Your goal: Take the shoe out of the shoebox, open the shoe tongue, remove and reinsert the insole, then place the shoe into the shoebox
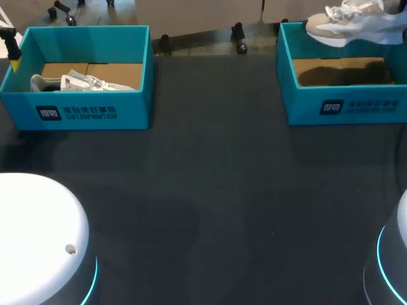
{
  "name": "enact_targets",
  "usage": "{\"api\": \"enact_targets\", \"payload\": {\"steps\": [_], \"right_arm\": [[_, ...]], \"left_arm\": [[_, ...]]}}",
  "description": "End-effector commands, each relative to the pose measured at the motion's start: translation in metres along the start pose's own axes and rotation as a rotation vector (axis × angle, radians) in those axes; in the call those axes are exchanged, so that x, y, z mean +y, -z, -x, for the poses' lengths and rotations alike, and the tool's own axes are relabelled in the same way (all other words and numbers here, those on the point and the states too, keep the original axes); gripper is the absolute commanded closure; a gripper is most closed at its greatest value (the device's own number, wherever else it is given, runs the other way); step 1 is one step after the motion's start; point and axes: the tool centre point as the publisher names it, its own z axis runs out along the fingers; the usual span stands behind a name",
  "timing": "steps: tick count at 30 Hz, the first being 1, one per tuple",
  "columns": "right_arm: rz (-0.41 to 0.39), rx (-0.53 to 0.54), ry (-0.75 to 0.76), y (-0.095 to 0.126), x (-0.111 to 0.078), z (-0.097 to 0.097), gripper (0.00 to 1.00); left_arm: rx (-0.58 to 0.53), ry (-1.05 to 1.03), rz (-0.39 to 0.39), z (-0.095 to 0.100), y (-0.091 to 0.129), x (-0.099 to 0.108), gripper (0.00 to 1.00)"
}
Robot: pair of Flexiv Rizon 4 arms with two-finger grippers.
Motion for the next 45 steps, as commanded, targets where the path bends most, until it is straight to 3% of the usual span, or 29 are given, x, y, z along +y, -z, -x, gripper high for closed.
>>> {"api": "enact_targets", "payload": {"steps": [1, 8, 11, 28, 38, 45], "right_arm": [[0.039, -0.002, -0.02, 0.036, -0.032, 0.003, 1.0], [0.055, 0.03, -0.047, 0.072, -0.083, -0.004, 1.0], [0.061, 0.047, -0.05, 0.085, -0.113, -0.018, 1.0], [0.177, 0.112, -0.018, 0.105, -0.256, -0.093, 1.0], [0.224, 0.1, -0.033, 0.106, -0.313, -0.124, 1.0], [0.251, 0.099, -0.029, 0.107, -0.32, -0.128, 1.0]], "left_arm": [[0.001, 0.0, 0.0, 0.0, 0.001, 0.0, 0.0], [0.001, 0.0, 0.0, 0.0, 0.001, 0.0, 0.0], [0.001, 0.0, 0.0, 0.0, 0.001, 0.0, 0.0], [0.001, 0.0, 0.0, 0.0, 0.001, 0.0, 0.0], [0.001, 0.0, 0.0, 0.0, 0.001, 0.0, 0.0], [0.001, 0.0, 0.0, 0.0, 0.001, 0.0, 0.0]]}}
